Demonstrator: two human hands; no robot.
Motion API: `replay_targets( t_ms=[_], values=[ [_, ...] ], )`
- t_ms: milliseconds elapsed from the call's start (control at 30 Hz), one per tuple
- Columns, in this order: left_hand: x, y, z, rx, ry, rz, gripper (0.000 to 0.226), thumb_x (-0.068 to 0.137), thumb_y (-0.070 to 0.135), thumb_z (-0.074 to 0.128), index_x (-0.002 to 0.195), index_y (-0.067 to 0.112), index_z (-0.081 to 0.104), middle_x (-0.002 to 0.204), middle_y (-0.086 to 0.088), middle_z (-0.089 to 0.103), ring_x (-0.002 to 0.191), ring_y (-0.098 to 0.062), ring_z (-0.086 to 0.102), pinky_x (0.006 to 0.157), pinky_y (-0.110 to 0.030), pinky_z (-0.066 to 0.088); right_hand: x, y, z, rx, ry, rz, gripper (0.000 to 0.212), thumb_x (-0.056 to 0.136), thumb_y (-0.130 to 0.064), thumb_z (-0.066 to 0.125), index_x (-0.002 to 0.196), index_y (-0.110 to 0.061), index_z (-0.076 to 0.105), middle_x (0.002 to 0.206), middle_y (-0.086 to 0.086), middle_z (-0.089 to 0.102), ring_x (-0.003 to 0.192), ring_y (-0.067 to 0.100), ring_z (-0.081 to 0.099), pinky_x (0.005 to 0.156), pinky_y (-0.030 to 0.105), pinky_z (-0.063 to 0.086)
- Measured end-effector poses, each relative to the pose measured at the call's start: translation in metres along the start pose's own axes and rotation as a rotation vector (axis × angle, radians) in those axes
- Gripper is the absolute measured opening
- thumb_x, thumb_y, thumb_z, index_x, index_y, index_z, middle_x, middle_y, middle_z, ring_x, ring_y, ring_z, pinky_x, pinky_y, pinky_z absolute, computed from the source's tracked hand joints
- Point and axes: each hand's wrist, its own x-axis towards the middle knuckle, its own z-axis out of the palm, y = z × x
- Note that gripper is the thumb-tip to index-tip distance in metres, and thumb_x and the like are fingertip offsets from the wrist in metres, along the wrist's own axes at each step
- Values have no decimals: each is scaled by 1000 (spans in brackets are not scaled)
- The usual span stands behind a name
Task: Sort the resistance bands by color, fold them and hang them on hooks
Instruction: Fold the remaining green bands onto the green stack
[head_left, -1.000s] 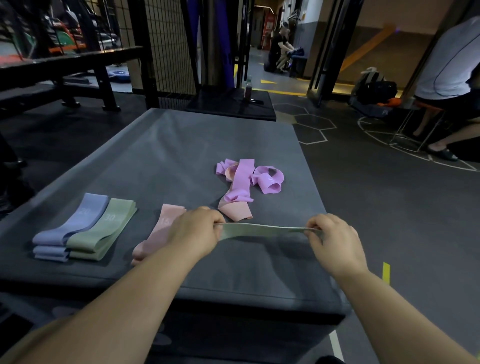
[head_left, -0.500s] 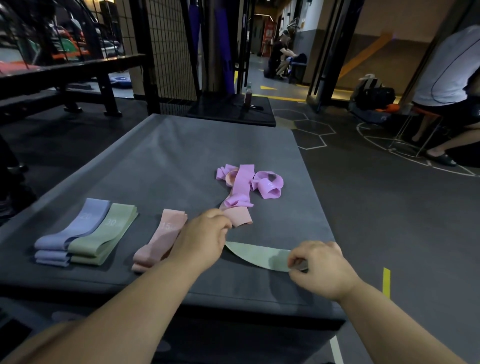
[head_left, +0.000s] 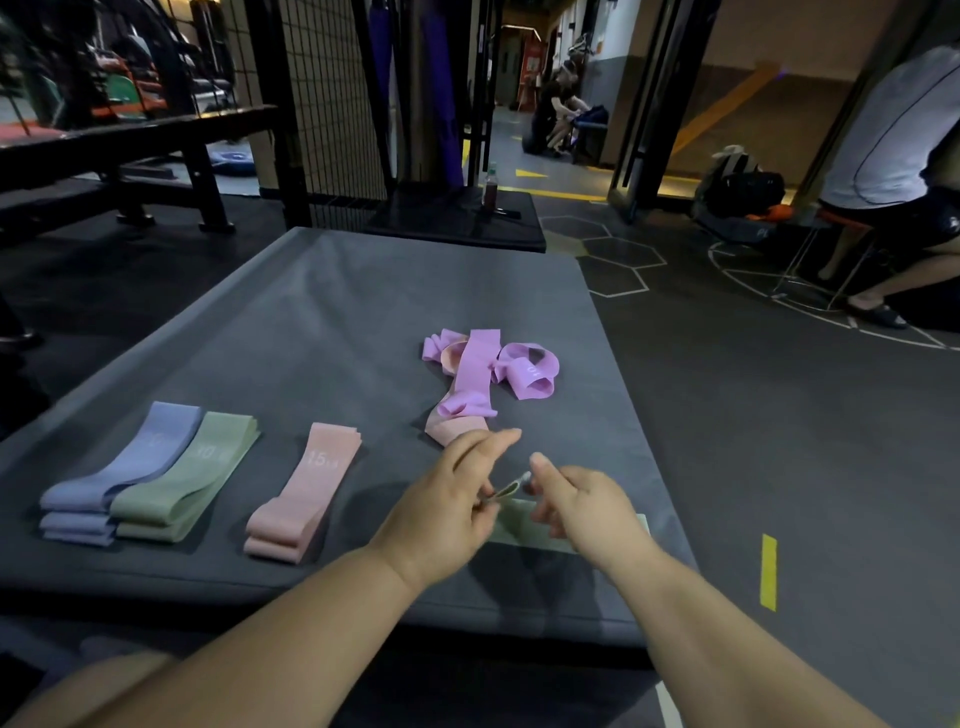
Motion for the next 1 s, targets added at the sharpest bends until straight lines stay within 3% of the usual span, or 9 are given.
replay_targets(
  t_ms=[100,167,267,333,400,467,733,900,1000],
  values=[
    [-1,-1,3,-42,-34,1,77,78,-4,62,140,36,41,125,46,24,88,-4,55,78,-16,50,2,-7,4,124,2,63,35,92,-43,60,71,-15,64,68,0,68,52,10,56,49,21,40],
    [-1,-3,5,-66,-48,-2,74,77,-5,62,140,30,44,125,45,25,89,-6,55,80,-13,49,3,-7,6,171,-5,98,28,89,-32,65,67,-15,63,63,3,63,50,12,54,47,22,39],
    [-1,-8,6,6,-43,7,73,72,4,68,138,27,47,130,32,33,104,6,49,93,-4,37,6,-6,7,217,-8,132,19,84,-16,64,65,-14,63,52,2,57,48,14,49,45,24,36],
    [0,-11,6,159,-29,10,79,67,20,74,140,24,44,136,14,41,123,1,36,106,-13,28,7,-5,6,237,-1,132,15,82,-11,62,68,-13,64,52,2,57,50,15,49,44,24,35],
    [2,-13,3,282,-105,-75,86,69,33,73,146,28,35,136,14,42,131,-7,25,109,-29,25,7,-4,5,247,1,128,14,82,-10,62,68,-13,64,52,2,57,49,13,49,44,23,35],
    [4,-16,2,313,-205,-178,85,73,37,71,147,34,29,139,16,42,135,-9,26,108,-30,21,6,-3,4,223,3,114,14,81,-10,63,68,-14,65,51,0,58,48,11,49,45,22,34],
    [8,-17,-7,273,-221,-220,65,72,30,71,131,31,45,121,18,50,121,-8,42,98,-25,25,4,8,-15,188,40,107,14,81,-8,63,69,-15,65,52,-3,60,50,9,51,49,23,38],
    [6,-13,-8,299,-258,-208,59,73,40,70,126,33,46,112,20,48,117,-4,38,96,-26,24,4,12,-27,170,27,127,11,83,-9,64,73,-12,66,53,-3,58,45,6,48,44,16,36],
    [5,-10,-8,355,-271,-171,53,73,45,67,120,34,46,106,23,45,114,-6,37,94,-27,24,3,14,-33,188,34,127,12,82,-8,65,70,-13,66,53,-1,58,52,12,49,46,18,35]
  ],
)
